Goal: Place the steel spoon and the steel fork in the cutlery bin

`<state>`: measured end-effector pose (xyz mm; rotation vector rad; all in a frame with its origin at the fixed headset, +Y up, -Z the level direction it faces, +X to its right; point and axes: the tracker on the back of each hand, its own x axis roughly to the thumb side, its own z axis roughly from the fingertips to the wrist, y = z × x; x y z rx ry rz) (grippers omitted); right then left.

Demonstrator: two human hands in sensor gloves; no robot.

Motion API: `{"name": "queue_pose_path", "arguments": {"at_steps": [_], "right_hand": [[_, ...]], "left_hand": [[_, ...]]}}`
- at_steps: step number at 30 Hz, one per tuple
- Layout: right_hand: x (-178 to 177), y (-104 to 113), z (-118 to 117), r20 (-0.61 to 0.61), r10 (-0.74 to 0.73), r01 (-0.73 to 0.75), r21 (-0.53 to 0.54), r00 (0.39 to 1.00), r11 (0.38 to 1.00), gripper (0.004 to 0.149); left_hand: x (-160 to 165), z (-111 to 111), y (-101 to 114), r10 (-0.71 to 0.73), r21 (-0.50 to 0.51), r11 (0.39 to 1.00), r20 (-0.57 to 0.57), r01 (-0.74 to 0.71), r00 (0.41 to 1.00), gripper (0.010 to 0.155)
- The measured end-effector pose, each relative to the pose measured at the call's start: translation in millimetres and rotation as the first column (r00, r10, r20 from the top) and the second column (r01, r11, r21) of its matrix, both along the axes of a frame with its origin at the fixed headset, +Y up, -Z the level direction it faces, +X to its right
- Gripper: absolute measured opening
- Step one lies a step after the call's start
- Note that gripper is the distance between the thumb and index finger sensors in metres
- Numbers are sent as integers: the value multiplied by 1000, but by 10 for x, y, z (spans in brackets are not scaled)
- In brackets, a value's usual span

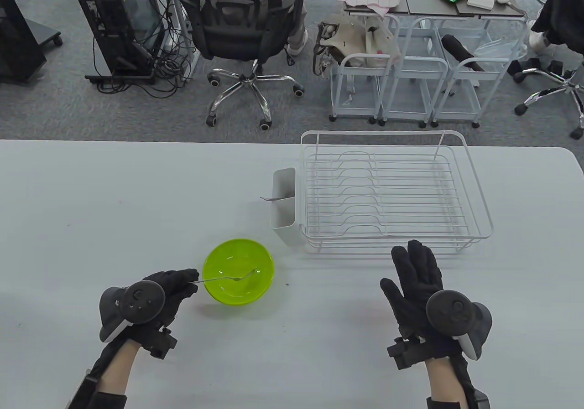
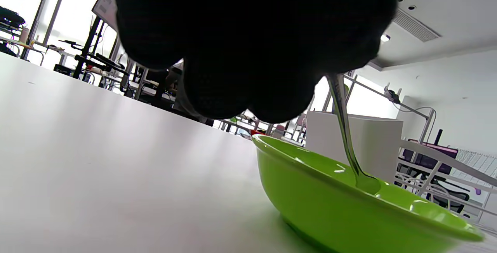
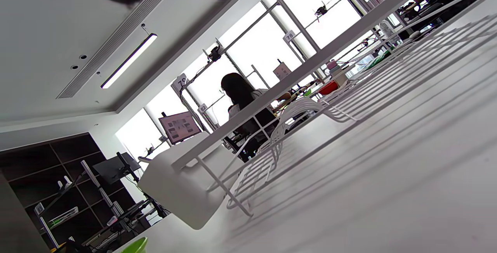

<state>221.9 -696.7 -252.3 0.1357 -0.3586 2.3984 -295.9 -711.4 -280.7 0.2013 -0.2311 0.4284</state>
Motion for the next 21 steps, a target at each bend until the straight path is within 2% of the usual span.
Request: {"name": "queue_pose_path", "arguments": {"at_steps": [4, 10, 14, 21], "right_hand": [[-23, 30, 17, -1, 11, -11, 14, 1000, 1000, 71], [-12, 41, 21, -5, -7, 7, 19, 1000, 1000, 71], [2, 27, 16, -6, -19, 19, 12, 1000, 1000, 71], [45, 24, 11, 1, -45, 45, 9, 999, 999, 71]], "left_hand": [[-47, 30, 67, 88, 48, 995, -18, -87, 996, 40], [-67, 30, 170, 227, 28, 974, -8, -227, 974, 46], [-29, 34, 337, 162, 116, 981, -36, -157, 986, 47], [72, -90, 577, 112, 148, 983, -35, -106, 993, 47]]}}
